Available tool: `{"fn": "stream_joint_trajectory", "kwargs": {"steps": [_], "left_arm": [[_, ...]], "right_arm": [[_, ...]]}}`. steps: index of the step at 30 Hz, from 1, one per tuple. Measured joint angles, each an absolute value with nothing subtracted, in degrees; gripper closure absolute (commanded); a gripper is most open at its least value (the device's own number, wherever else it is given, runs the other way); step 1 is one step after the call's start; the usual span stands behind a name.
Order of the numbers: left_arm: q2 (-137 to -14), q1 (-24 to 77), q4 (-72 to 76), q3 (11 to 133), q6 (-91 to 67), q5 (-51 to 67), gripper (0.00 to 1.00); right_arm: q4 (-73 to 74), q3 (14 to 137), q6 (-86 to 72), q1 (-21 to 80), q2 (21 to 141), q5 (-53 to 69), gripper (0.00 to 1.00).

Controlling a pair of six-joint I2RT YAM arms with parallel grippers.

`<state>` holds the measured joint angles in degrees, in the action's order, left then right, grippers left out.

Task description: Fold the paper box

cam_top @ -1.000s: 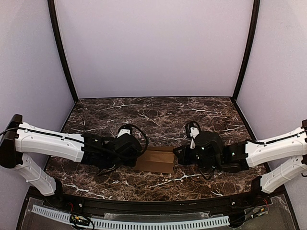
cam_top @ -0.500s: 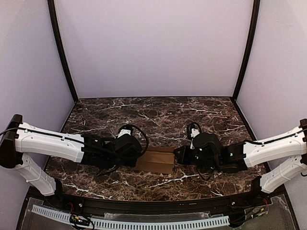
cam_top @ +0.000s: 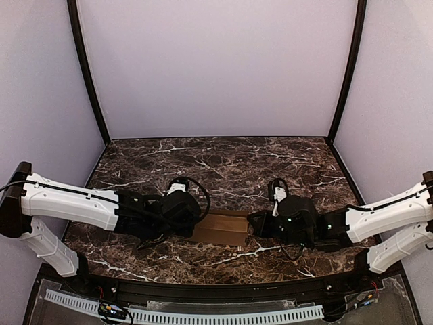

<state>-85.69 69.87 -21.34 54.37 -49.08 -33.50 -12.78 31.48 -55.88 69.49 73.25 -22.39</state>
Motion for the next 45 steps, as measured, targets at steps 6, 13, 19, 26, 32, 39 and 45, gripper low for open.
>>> {"fn": "stream_joint_trajectory", "kwargs": {"steps": [6,13,19,26,32,39,45], "left_arm": [[-85.7,70.0,-21.3,54.4,-49.1,-33.5,0.99],[-85.6,70.0,-21.2,54.2,-50.1,-32.7,0.98],[-83.4,70.1,-20.3,52.0,-51.5,-30.1,0.85],[-81.9,70.4,-19.5,51.0,-50.9,-25.2,0.65],[-78.2,70.4,-20.2,50.4,-46.7,-20.7,0.52],[-71.8,70.4,-23.6,50.4,-40.4,-13.7,0.47],[-65.1,69.5,-24.7,50.4,-35.8,-8.4,0.84]], "right_arm": [[-13.7,30.7,-56.4,70.9,73.5,-24.3,1.00],[-13.3,30.9,-56.8,72.9,75.4,-27.6,1.00],[-10.5,32.2,-57.4,74.4,76.5,-30.3,1.00],[-7.6,33.4,-57.5,75.0,77.4,-32.1,1.00],[-5.5,34.3,-55.6,75.0,77.4,-33.3,1.00],[-3.1,35.6,-50.7,75.0,77.9,-34.5,1.00],[-3.1,35.9,-45.6,75.0,78.5,-34.8,1.00]]}}
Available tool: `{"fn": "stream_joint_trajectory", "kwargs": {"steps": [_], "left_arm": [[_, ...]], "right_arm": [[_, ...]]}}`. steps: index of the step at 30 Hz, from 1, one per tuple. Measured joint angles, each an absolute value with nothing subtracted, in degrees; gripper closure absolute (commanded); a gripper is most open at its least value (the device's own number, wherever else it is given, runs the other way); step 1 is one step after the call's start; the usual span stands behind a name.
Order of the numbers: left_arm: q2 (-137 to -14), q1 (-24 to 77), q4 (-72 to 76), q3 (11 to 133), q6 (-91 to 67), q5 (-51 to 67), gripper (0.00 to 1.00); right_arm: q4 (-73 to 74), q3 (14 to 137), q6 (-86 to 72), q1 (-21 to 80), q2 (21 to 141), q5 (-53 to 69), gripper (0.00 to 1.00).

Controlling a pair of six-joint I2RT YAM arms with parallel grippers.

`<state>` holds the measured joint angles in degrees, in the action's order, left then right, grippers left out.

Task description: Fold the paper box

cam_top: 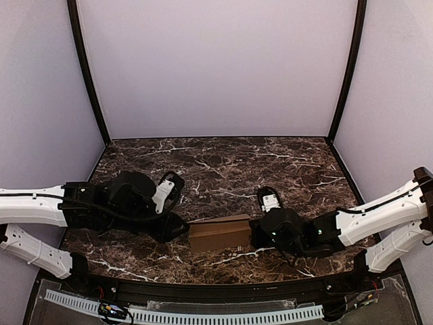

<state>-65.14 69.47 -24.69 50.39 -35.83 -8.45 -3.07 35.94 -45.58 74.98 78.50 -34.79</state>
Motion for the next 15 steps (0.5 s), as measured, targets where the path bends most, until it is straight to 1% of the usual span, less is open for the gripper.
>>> {"fn": "stream_joint_trajectory", "kwargs": {"steps": [1,3,5,8,15], "left_arm": [[-64.6,68.8,-24.2,50.4,-35.0,-7.2,0.91],[-64.8,66.5,-22.6,50.3,-34.7,-5.1,0.96],[-66.0,63.7,-19.9,49.7,-34.1,-2.4,0.99],[-69.1,60.6,-15.9,48.9,-33.4,0.7,0.99],[-75.0,58.3,-10.1,48.8,-31.7,5.4,0.99]], "right_arm": [[-3.2,35.9,-44.6,75.0,78.5,-34.8,1.00],[-3.9,35.7,-42.2,75.0,78.5,-34.5,1.00],[-4.5,35.5,-40.0,75.0,78.5,-34.2,1.00],[-5.5,35.2,-36.8,75.0,78.5,-33.2,1.00],[-7.5,34.7,-32.3,75.0,78.5,-30.5,1.00]]}}
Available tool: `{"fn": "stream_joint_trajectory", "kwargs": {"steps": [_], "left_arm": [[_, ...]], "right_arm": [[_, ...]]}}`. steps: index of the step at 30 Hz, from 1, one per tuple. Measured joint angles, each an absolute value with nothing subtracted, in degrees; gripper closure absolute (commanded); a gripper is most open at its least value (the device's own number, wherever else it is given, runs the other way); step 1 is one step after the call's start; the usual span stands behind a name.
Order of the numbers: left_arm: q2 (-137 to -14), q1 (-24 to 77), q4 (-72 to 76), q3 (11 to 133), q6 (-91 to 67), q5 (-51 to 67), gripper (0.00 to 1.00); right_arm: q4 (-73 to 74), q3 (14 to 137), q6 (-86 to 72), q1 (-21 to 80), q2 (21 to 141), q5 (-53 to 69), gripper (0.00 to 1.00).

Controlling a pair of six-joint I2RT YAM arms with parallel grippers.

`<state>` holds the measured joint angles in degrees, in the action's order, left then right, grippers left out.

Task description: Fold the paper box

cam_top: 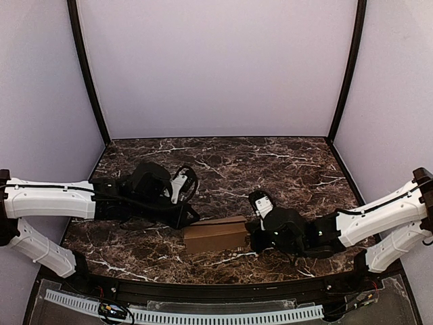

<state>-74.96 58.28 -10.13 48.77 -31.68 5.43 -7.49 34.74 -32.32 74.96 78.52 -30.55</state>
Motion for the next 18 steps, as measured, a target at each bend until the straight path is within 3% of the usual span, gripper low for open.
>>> {"fn": "stream_joint_trajectory", "kwargs": {"steps": [9,13,18], "left_arm": [[-75.9,57.8,-0.5,40.6,-32.4,12.1,0.99],[-76.5,57.8,3.3,35.5,-33.7,13.9,0.99],[-76.7,57.8,4.5,32.0,-34.6,14.4,0.99]], "right_arm": [[-8.9,34.2,-30.2,75.0,78.4,-29.1,1.00],[-9.2,34.2,-29.7,75.0,78.6,-28.3,0.87],[-9.2,34.2,-29.4,75.0,78.6,-27.3,0.86]]}}
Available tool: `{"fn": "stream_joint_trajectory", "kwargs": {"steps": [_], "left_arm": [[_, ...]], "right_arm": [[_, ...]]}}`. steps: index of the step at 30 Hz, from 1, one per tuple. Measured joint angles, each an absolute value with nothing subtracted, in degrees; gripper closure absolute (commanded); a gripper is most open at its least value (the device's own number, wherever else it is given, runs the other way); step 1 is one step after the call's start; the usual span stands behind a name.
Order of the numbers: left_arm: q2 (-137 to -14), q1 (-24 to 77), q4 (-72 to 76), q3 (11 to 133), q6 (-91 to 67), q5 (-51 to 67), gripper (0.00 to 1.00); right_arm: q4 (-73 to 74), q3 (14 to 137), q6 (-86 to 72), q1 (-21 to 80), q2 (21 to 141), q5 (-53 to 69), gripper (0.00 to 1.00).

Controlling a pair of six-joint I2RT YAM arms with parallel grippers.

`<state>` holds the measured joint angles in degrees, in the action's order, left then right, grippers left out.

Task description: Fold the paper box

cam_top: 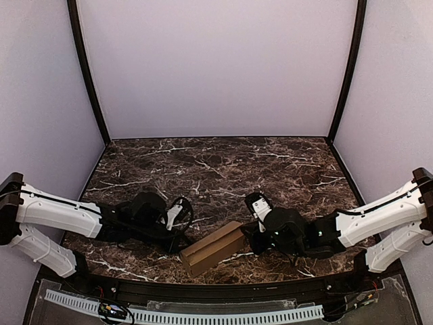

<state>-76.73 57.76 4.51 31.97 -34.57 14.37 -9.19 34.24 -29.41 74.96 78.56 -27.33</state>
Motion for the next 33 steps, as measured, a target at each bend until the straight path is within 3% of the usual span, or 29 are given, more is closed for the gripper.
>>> {"fn": "stream_joint_trajectory", "kwargs": {"steps": [10,18,22,26,33], "left_arm": [[-75.7,57.8,0.5,34.6,-33.7,9.7,0.99],[-71.9,57.8,-8.8,43.9,-30.6,0.9,0.99],[-71.6,57.7,-10.9,47.6,-28.9,1.7,0.99],[-72.2,57.8,-10.8,49.5,-28.5,7.0,0.99],[-73.7,58.8,-7.4,47.4,-30.1,17.7,0.99]], "right_arm": [[-8.6,34.0,-28.1,75.0,77.5,-25.7,0.65],[-6.4,33.8,-24.2,75.0,70.8,-22.5,0.60],[-5.1,33.8,-22.2,75.0,66.6,-21.7,0.69],[-4.6,34.3,-20.4,75.0,64.1,-20.9,0.98],[-8.5,40.7,-20.0,75.0,70.9,-18.3,1.00]]}}
